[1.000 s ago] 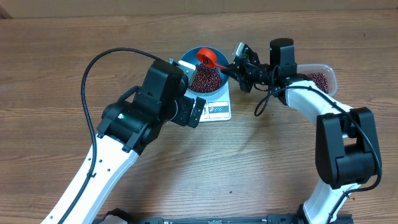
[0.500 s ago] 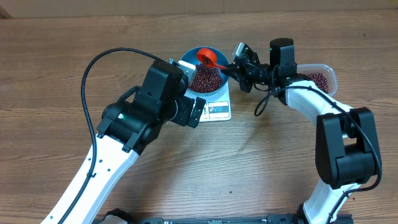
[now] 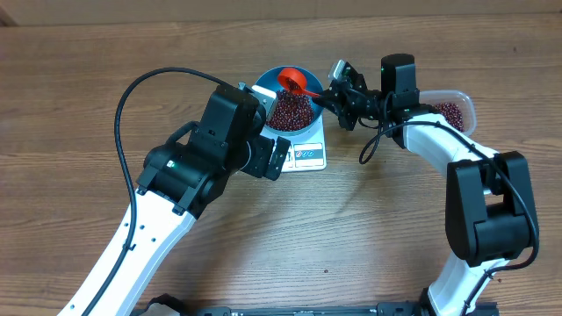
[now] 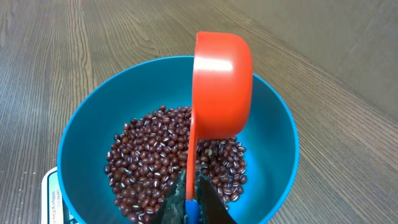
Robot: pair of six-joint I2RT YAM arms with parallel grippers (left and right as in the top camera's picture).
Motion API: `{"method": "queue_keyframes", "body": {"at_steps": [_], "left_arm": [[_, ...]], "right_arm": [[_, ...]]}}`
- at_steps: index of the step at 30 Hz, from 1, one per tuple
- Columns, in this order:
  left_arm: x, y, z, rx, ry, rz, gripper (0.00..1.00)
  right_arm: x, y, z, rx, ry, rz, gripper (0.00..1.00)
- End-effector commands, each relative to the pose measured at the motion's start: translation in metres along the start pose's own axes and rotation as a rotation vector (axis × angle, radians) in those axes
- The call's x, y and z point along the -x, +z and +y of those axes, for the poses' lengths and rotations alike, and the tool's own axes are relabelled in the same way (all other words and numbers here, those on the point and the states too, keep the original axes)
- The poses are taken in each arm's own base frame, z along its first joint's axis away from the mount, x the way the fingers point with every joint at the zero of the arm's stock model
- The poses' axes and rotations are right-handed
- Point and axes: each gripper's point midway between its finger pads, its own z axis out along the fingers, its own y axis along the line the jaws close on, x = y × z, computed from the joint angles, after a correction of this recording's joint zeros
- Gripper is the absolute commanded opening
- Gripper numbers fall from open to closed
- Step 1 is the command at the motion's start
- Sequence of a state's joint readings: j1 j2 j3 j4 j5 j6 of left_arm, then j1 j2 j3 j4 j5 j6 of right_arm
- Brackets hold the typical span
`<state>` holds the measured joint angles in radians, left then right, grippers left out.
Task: Scoop item into bowl and weigh 150g on scale
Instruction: 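Tilt the red cup slowly over the bowl to pour beans gradually, then raise the red cup and move it back toward the bean tub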
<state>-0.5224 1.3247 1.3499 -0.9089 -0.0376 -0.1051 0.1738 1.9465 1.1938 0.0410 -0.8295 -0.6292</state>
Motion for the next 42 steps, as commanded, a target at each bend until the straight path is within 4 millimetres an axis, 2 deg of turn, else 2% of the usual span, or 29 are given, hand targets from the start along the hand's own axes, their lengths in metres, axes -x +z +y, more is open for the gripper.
{"method": "queue_keyframes", "body": {"at_steps": [1, 11, 26, 34, 42], "left_arm": [[0.006, -0.002, -0.002, -0.008, -0.002, -0.014, 1.0], [0.006, -0.002, -0.002, -0.008, -0.002, -0.014, 1.0], [0.006, -0.002, -0.002, -0.008, -0.002, -0.014, 1.0], [0.006, -0.002, -0.002, -0.008, -0.002, -0.014, 1.0], [0.006, -0.002, -0.002, -0.008, -0.002, -0.014, 1.0]], "right_arm": [[0.001, 0.002, -0.001, -0.006, -0.029, -0.001, 0.04], [0.008, 0.001, -0.013, -0.063, -0.272, -0.01, 0.04], [0.014, -0.001, -0.014, -0.071, -0.269, -0.019, 0.04], [0.055, -0.031, -0.001, -0.084, -0.263, -0.037, 0.04], [0.072, -0.069, -0.01, -0.259, -0.122, 0.061, 0.04]]}}
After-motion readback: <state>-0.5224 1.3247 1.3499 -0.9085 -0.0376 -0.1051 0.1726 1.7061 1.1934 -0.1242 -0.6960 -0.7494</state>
